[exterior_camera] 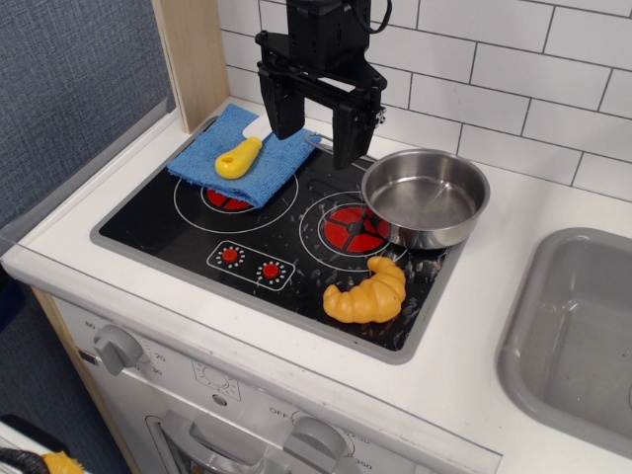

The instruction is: Move the wood color item and place it on the edge of the stove.

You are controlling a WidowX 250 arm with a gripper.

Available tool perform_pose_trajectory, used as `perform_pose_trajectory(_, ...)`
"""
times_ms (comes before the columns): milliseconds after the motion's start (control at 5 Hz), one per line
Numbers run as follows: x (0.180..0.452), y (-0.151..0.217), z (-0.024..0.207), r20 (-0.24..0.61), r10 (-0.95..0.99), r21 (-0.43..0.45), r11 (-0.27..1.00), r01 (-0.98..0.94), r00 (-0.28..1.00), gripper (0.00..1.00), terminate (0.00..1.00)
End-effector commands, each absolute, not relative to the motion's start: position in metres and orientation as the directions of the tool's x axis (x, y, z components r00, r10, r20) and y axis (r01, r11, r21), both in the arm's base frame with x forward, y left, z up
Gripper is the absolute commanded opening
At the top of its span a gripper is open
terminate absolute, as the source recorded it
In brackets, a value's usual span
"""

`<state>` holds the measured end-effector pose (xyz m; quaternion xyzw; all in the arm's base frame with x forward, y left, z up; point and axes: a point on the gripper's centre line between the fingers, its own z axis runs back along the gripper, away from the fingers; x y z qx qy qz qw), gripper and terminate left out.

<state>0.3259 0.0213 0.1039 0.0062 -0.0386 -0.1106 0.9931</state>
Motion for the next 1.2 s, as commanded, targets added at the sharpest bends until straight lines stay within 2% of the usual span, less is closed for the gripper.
perform_pose_trajectory(0,0.326,0.021,0.104,0.075,-0.22,0.021,0.975,0.219,0.973,1.0,0.0)
perform_pose_trajectory(400,0.279,-0.019,0.067,0.054,-0.302,-0.01,0.953,0.303,0.952,1.0,0.0)
perform_pose_trajectory(600,0.264,-0.037,0.047,0.044,-0.341,-0.024,0.939,0.342,0.939,1.0,0.0)
perform_pose_trajectory(800,0.273,-0.039,0.027,0.059,-0.318,0.003,0.948,0.319,0.946,1.0,0.0)
perform_pose_trajectory(1000,0.284,-0.039,0.017,0.055,-0.297,-0.008,0.955,0.298,0.953,1.0,0.0)
